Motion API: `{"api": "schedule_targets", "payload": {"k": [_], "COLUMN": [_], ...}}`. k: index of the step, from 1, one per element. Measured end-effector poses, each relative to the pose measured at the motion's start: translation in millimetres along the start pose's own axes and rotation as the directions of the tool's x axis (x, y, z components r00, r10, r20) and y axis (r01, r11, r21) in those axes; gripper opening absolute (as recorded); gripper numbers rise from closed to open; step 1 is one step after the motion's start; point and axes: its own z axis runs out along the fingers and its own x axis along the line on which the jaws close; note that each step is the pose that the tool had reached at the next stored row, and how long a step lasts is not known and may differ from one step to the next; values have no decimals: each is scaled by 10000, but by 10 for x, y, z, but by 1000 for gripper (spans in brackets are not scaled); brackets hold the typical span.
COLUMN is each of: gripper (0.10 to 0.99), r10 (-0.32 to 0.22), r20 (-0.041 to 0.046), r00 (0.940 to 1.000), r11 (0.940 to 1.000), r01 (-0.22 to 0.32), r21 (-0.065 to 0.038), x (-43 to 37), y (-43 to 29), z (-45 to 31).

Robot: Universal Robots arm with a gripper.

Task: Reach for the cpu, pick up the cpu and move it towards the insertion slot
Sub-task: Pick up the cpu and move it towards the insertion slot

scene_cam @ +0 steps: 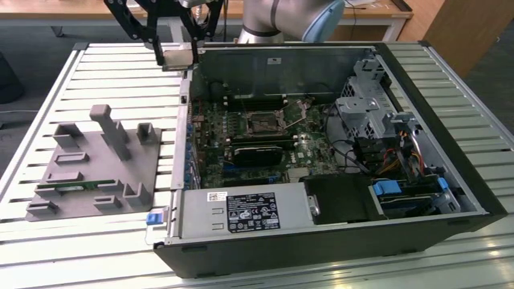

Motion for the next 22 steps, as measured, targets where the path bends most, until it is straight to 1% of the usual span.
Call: {"api": "schedule_targets", "payload": {"k": [5,7,17,22], "gripper": [541,541,541,541], "r10": [-1,-2,0,0], "r20": [0,1,0,1], "r00": [10000,10000,10000,10000], "r11": [10000,10000,10000,10000], "r01": [1,2,0,0], "r21": [0,-1,-1,-1], "x": [-47,-79,-336,-482], "y": [119,155,233,310], "z": [6,9,17,22]}}
